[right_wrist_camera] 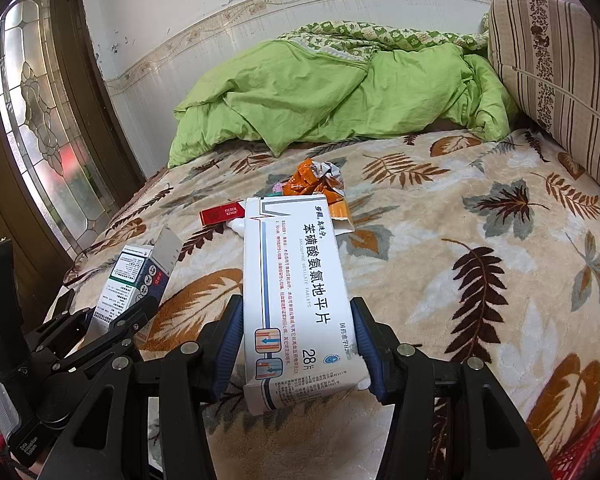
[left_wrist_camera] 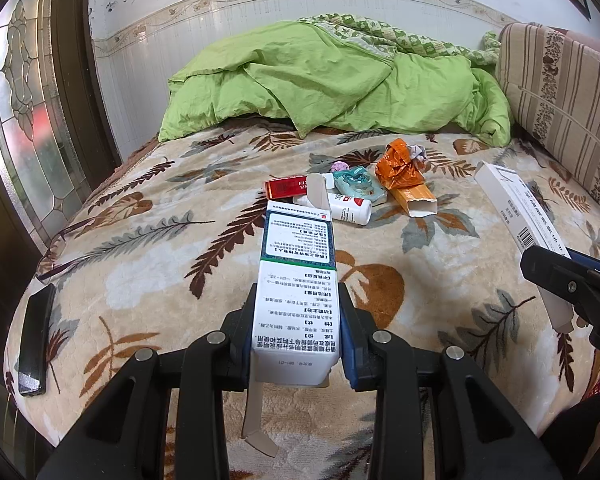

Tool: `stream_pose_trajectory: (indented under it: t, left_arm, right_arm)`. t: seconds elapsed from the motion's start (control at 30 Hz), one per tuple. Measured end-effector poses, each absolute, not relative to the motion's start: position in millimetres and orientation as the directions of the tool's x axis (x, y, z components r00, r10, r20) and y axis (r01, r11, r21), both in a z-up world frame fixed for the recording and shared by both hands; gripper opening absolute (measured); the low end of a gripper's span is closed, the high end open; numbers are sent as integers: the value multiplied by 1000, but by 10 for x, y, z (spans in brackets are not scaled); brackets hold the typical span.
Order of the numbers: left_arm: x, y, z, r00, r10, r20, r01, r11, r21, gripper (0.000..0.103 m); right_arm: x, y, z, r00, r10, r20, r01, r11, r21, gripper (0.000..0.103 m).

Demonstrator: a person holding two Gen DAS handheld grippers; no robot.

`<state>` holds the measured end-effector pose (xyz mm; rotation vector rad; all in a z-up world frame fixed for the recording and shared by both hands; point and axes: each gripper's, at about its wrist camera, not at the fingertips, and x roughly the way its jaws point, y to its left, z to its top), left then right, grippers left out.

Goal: Collect trash
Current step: 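Lift both held boxes off the bed and hold them up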

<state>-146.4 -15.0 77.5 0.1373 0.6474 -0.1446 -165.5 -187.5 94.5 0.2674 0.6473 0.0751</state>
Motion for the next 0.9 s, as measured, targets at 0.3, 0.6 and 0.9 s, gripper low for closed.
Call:
stream_pose_trajectory:
  t: [0.3, 0.6, 0.9]
  left_arm:
    - [-1468, -153, 773, 788, -90, -608, 176, 981, 83, 32]
    - [-1472, -156, 770, 789, -90, -608, 177, 981, 84, 32]
    - [-1472, -158, 768, 789, -94, -607, 182, 980, 86, 32]
  right_arm:
    - [-1655, -1875, 946, 796, 152, -585, 14, 963, 269, 56]
    - [-1656, -1878, 947, 796, 152, -585, 14, 963, 270, 56]
    - [-1651, -1877, 944, 796, 153, -586, 13, 963, 270, 56]
